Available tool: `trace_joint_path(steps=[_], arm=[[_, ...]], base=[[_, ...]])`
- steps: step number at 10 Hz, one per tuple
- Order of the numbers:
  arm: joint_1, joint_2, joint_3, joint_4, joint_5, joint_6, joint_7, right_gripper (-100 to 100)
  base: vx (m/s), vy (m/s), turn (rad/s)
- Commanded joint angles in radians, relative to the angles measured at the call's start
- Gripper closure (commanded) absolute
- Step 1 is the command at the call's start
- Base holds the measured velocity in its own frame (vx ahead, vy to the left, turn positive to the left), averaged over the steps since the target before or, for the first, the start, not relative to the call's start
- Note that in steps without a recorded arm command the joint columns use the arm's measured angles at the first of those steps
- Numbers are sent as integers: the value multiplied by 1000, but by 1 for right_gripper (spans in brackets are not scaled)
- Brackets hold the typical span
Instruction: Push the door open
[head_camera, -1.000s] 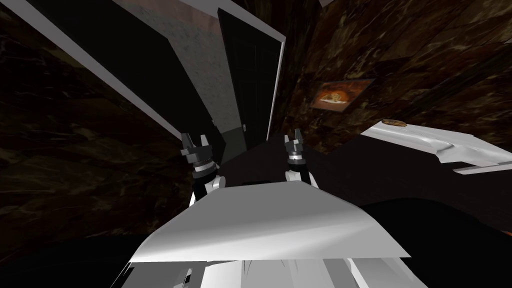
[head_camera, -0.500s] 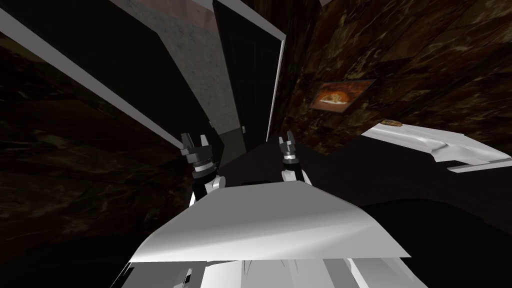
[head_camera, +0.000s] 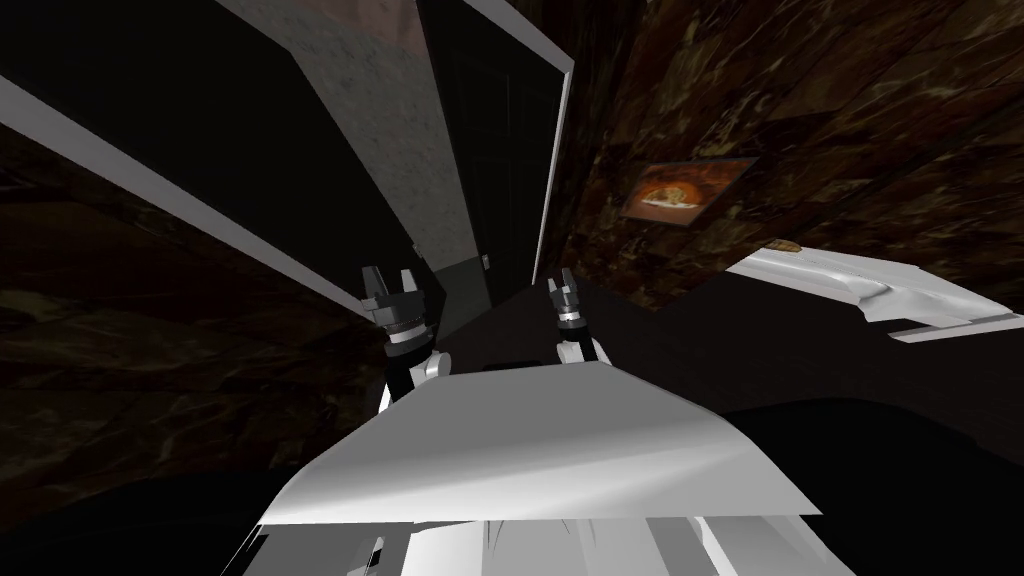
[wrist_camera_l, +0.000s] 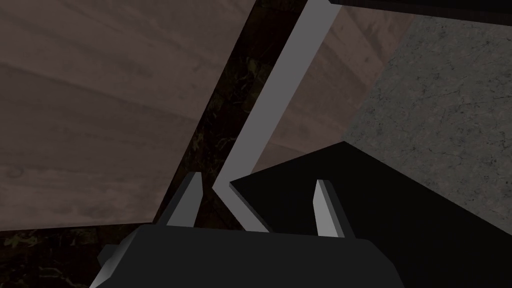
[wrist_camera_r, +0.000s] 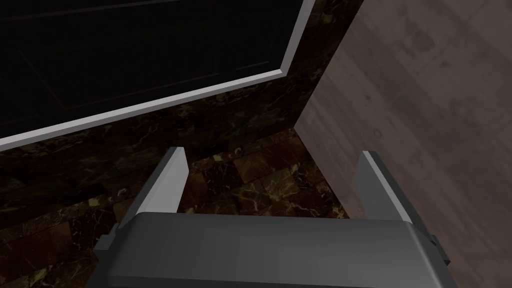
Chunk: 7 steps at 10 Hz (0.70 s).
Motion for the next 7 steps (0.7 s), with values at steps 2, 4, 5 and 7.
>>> trace_joint_path(steps=[2, 4, 5, 7], arm=[[-19, -5, 24, 53, 0, -17, -1, -100], [-33, -9, 43, 89, 0, -27, -2, -100], [-40, -11, 52, 107, 0, -33, -3, -100], [-62, -17, 80, 162, -1, -48, -5, -100]], base=[[105, 20, -38], [98, 21, -35], [97, 25, -38], [104, 19, -56]])
